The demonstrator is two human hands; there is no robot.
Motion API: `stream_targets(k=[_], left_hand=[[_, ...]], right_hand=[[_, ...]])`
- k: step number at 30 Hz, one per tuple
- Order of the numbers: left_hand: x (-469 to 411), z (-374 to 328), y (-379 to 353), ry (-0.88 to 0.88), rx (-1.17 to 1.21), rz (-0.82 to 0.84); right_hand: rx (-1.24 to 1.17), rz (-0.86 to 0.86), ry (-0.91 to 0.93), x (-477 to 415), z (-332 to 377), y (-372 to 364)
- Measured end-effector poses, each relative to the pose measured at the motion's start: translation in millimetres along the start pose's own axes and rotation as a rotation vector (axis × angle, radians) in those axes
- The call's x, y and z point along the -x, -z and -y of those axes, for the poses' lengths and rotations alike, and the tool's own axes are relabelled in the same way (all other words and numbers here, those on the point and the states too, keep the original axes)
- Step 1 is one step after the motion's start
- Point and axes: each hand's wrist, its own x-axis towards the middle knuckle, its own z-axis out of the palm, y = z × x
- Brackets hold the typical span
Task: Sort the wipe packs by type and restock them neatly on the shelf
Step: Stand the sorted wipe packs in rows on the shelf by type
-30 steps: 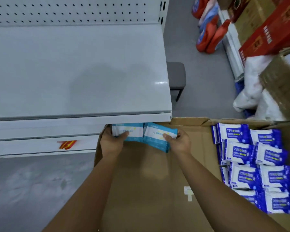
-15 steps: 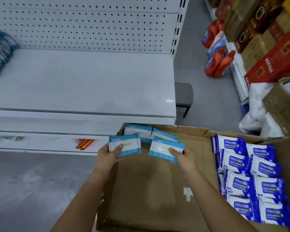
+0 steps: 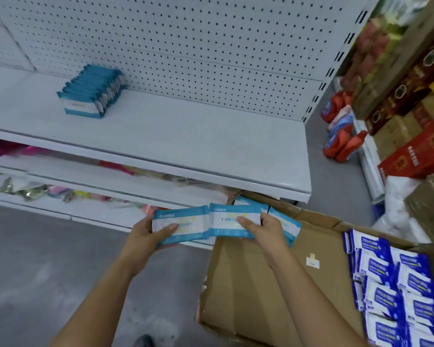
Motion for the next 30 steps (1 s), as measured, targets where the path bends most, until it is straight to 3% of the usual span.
stream_targets(k=[12,20,30], left_hand=[[4.8,-66.4,216.9,-0.105,0.019,-0.082],[-28.1,-109.6,248.6,-0.214,-0.049,-0.102],[-144.7,-160.5,255.8,-0.159,-0.063,-0.132]], right_hand=[[-0.028,0.001,0.056,47.6,51.5,-194.8],[0.007,0.001,0.158,17.4,102.6,-241.8],[0.016,-0.002,0.197,-118.1,146.0,-280.0]])
